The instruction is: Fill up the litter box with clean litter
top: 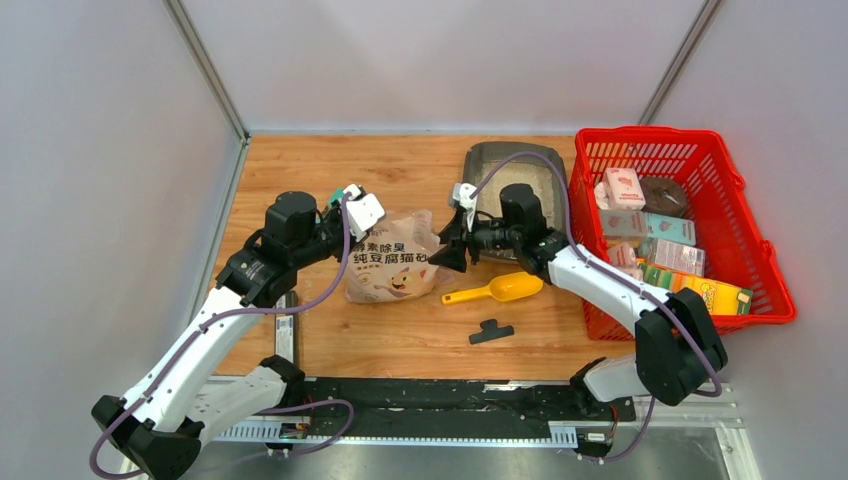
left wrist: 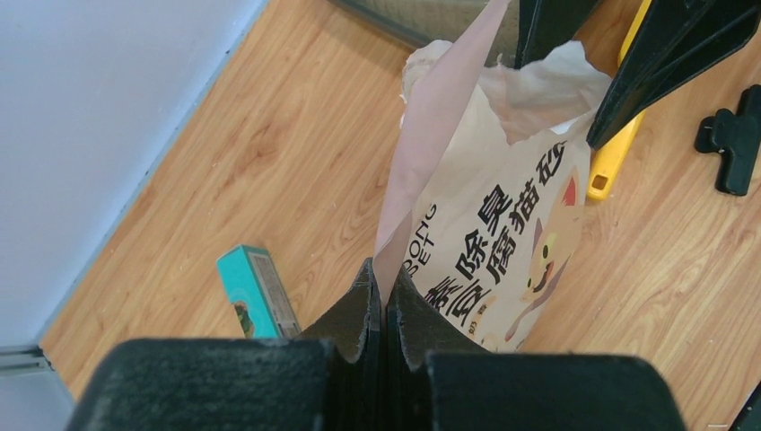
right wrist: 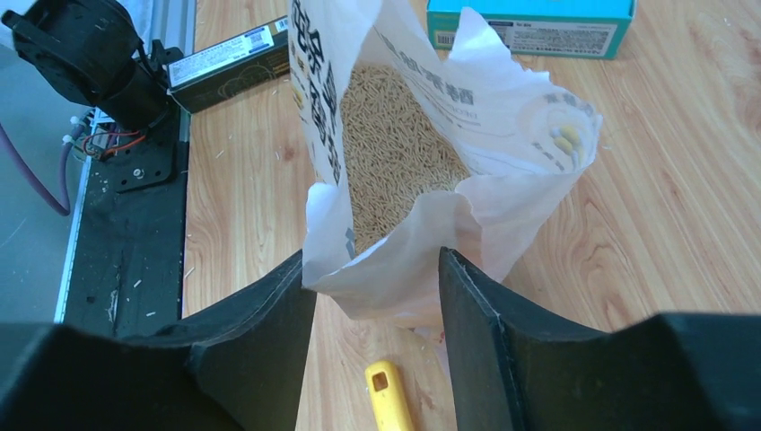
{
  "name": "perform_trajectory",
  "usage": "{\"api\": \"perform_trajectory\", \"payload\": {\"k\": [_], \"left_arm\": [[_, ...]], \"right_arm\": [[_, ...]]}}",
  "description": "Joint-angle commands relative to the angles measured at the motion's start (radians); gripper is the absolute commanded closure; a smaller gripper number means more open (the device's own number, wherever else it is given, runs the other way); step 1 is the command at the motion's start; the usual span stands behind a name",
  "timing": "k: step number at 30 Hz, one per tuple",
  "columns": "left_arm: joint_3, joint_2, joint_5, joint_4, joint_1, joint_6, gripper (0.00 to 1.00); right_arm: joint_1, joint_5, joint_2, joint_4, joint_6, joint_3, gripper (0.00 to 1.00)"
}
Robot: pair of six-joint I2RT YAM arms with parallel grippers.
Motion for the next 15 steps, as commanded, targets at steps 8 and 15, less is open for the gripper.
{"api": "perform_trajectory", "payload": {"k": [8, 15], "left_arm": [[0.061, -0.025, 0.022, 0.221, 0.002, -0.03, 1.0], [0.063, -0.016, 0.017, 0.22, 0.002, -0.025, 1.0]], "right_arm": [[0.051, 0.026, 0.028, 0.183, 0.041, 0.019, 0.49], [0.068, 0.08, 0.023, 0.203, 0.014, -0.003, 0.53]]}}
